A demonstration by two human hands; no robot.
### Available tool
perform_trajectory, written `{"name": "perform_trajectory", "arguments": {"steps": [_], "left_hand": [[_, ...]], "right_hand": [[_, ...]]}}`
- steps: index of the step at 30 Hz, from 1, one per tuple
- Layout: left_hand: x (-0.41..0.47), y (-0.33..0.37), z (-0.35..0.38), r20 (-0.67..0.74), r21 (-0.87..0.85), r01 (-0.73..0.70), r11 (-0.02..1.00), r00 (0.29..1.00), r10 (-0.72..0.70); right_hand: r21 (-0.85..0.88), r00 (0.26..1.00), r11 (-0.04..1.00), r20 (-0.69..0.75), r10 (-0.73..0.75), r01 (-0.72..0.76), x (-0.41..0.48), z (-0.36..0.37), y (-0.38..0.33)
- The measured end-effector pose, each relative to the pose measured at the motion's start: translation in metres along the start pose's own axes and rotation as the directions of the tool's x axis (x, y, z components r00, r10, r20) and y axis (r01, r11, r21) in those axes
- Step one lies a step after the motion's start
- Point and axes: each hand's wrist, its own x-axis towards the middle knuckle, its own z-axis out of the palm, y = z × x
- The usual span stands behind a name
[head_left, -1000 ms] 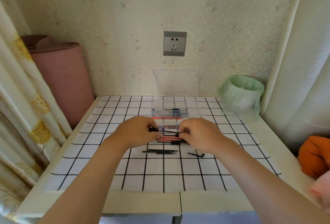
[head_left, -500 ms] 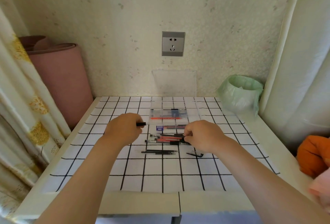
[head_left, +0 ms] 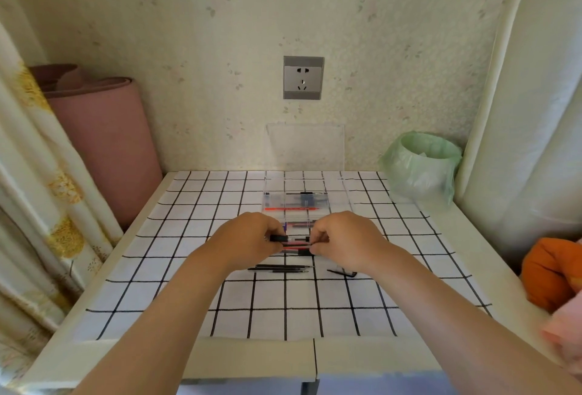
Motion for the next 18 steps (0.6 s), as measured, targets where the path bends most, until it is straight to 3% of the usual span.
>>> {"name": "perform_trajectory", "arguments": {"steps": [7, 18], "left_hand": [[0.001, -0.004, 0.011, 0.096, 0.040, 0.031, 0.999, 0.995, -0.035], [0.003, 0.001, 0.017, 0.113, 0.170, -0.020, 0.985, 0.994, 0.001]], "right_hand": [[-0.069, 0.987, 0.987, 0.067, 0.147, -0.142, -0.005, -0.006, 0.020], [-0.060, 0.978, 0.983, 0.108, 0.177, -0.171, -0.021, -0.011, 0.039]]}}
